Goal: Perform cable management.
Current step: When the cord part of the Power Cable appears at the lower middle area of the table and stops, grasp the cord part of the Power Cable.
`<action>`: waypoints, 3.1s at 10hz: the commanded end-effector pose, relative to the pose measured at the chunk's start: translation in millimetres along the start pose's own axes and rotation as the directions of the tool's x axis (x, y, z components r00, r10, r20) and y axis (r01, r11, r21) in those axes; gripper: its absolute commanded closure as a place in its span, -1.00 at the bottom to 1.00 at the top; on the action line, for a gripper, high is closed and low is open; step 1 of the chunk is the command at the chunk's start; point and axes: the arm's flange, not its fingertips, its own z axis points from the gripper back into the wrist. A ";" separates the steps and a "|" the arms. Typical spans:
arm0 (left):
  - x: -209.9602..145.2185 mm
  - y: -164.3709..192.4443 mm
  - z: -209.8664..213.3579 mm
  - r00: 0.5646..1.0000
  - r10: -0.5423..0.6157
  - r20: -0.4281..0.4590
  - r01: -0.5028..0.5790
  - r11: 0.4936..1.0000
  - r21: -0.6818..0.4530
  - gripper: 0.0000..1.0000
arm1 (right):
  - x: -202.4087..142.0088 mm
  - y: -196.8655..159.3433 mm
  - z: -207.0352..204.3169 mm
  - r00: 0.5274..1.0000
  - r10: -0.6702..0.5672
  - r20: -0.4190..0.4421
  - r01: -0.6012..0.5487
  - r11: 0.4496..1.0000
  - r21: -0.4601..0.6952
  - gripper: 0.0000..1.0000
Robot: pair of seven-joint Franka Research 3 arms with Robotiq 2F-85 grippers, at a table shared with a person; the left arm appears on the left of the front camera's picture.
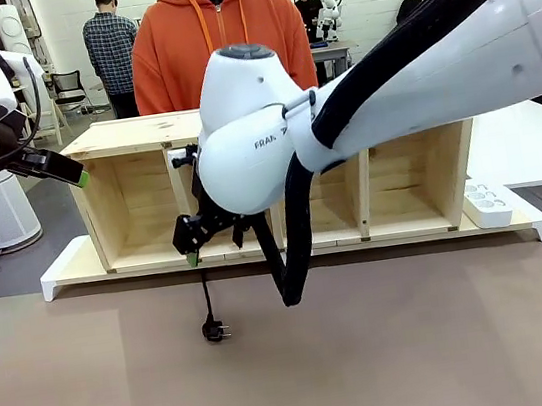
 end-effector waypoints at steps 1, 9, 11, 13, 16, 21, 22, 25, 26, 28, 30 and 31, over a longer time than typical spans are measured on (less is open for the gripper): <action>-0.4 0.4 -0.9 1.000 0.011 0.008 -0.011 1.000 0.004 -1.00 | 18.0 5.8 -27.8 0.997 -0.067 -0.048 0.065 0.996 -0.053 -1.00; -0.4 0.4 -0.9 1.000 0.011 0.008 -0.011 1.000 0.004 -1.00 | 44.9 22.2 -100.8 0.981 -0.117 -0.153 0.109 0.992 -0.056 -1.00; -0.4 0.4 -0.9 1.000 0.011 0.008 -0.011 1.000 0.004 -1.00 | 46.8 21.6 -118.6 0.970 -0.178 -0.168 0.159 0.980 -0.123 -1.00; -0.4 0.4 -0.9 1.000 0.011 0.008 -0.011 1.000 0.004 -1.00 | 46.5 21.5 -131.4 0.952 -0.258 -0.167 0.228 0.958 -0.176 -1.00; -0.4 0.4 -0.9 1.000 0.011 0.008 -0.011 1.000 0.004 -1.00 | 42.5 20.6 -139.1 0.951 -0.258 -0.169 0.227 0.957 -0.179 -1.00; -0.4 0.4 -0.9 1.000 0.011 0.008 -0.011 1.000 0.004 -1.00 | 35.7 18.3 -165.5 0.943 -0.273 -0.190 0.243 0.955 -0.167 -1.00; -0.4 0.4 -0.9 1.000 0.011 0.008 -0.011 1.000 0.004 -1.00 | 35.7 17.6 -168.3 0.942 -0.275 -0.192 0.246 0.956 -0.162 -1.00; -0.4 0.4 -0.9 1.000 0.011 0.008 -0.011 1.000 0.004 -1.00 | 33.0 17.5 -169.4 0.938 -0.274 -0.214 0.241 0.956 -0.170 -1.00; -0.4 0.4 -0.9 1.000 0.011 0.008 -0.011 1.000 0.004 -1.00 | 33.1 17.5 -170.6 0.934 -0.268 -0.235 0.228 0.956 -0.185 -1.00; -0.4 0.4 -0.9 1.000 0.011 0.008 -0.011 1.000 0.004 -1.00 | 32.1 18.0 -172.3 0.929 -0.257 -0.265 0.212 0.959 -0.188 -0.61; -0.4 0.4 -0.9 1.000 0.011 0.008 -0.011 1.000 0.004 -1.00 | 32.6 17.6 -173.6 0.931 -0.260 -0.254 0.218 0.959 -0.182 -0.31; -0.4 0.4 -0.9 1.000 0.011 0.008 -0.011 1.000 0.004 -1.00 | 33.1 17.3 -173.9 0.933 -0.255 -0.255 0.214 0.961 -0.177 -0.31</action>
